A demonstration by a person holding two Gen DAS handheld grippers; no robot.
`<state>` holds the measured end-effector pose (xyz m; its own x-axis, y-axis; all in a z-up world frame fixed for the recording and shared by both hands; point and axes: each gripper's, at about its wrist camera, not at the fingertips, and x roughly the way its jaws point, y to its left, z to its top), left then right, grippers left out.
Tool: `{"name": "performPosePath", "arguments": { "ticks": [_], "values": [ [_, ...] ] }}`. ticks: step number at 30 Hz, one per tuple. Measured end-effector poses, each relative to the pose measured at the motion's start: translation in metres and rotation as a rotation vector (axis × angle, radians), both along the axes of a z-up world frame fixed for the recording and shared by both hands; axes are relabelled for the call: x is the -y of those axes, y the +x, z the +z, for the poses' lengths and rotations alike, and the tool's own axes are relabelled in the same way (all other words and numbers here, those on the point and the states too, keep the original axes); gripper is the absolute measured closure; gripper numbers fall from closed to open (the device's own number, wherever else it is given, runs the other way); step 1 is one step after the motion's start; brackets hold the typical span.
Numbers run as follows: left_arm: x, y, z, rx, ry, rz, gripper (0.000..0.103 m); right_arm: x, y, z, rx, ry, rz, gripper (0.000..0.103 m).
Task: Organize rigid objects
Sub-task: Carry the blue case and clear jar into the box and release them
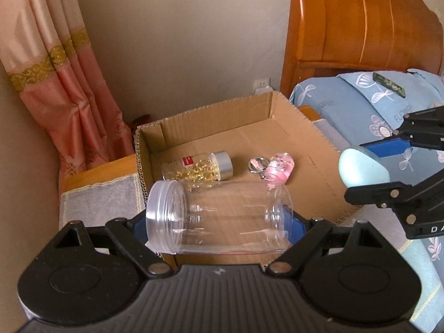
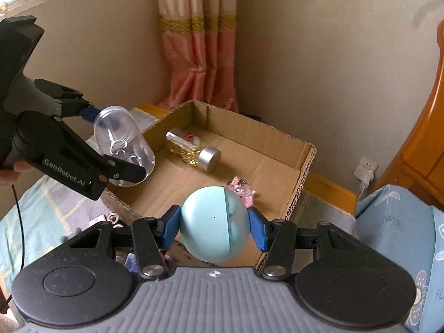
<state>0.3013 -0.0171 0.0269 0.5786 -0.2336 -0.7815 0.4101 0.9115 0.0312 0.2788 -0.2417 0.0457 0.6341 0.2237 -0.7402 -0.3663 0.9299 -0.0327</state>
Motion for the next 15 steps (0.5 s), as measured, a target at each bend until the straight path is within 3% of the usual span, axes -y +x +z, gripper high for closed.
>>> {"name": "performPosePath", "arguments": {
  "ticks": [2, 3, 5, 15],
  "values": [
    [0.001, 0.006, -0.004, -0.011, 0.002, 0.003, 0.013, 0.002, 0.003, -0.004, -0.001, 0.006, -0.011, 0.040],
    [0.002, 0.008, -0.005, -0.016, 0.001, 0.004, 0.013, 0.002, 0.002, -0.005, -0.001, 0.008, -0.021, 0.028],
    [0.002, 0.012, -0.007, -0.021, -0.002, 0.010, 0.013, 0.004, 0.000, -0.005, 0.004, 0.014, -0.044, 0.016],
    [0.003, 0.014, -0.004, -0.026, -0.010, 0.054, 0.010, 0.010, -0.025, 0.002, 0.017, 0.014, -0.105, 0.004]
  ]
}}
